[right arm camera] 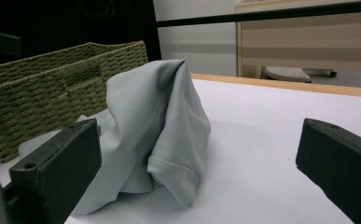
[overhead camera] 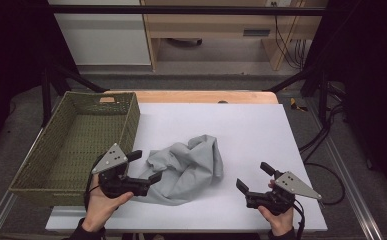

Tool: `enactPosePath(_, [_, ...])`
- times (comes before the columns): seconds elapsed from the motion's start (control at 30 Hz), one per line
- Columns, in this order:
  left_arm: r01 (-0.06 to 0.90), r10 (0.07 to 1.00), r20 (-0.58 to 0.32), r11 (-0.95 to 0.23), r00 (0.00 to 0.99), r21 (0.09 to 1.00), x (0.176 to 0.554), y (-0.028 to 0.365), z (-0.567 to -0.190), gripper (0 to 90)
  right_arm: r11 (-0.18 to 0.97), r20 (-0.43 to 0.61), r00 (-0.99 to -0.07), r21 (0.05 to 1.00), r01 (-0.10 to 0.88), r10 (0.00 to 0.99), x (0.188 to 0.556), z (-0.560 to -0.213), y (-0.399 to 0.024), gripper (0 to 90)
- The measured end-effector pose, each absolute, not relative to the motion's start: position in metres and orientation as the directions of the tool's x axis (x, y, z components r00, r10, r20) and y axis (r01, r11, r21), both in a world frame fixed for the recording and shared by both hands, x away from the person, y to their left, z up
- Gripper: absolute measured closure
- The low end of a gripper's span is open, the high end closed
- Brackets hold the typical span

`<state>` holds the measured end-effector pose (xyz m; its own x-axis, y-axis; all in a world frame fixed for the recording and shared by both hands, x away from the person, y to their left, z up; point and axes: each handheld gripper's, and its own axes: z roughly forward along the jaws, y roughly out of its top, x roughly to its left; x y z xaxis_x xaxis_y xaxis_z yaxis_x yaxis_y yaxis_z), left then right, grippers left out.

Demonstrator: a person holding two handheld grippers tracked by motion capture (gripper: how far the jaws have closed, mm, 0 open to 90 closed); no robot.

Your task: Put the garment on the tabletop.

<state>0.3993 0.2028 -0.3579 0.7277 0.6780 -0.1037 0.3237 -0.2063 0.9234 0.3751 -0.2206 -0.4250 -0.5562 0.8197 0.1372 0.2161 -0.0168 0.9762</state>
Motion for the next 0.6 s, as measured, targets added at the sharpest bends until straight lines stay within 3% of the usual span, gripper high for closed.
enactPosePath(0.6, [0.342, 0.733, -0.15, -0.119, 0.664, 0.932, 0.388, 0.241, -0.38, 5.1, -0.016, 0.132, -0.553, 0.977, 0.21, 0.823, 0.373, -0.424, -0.221, 0.3])
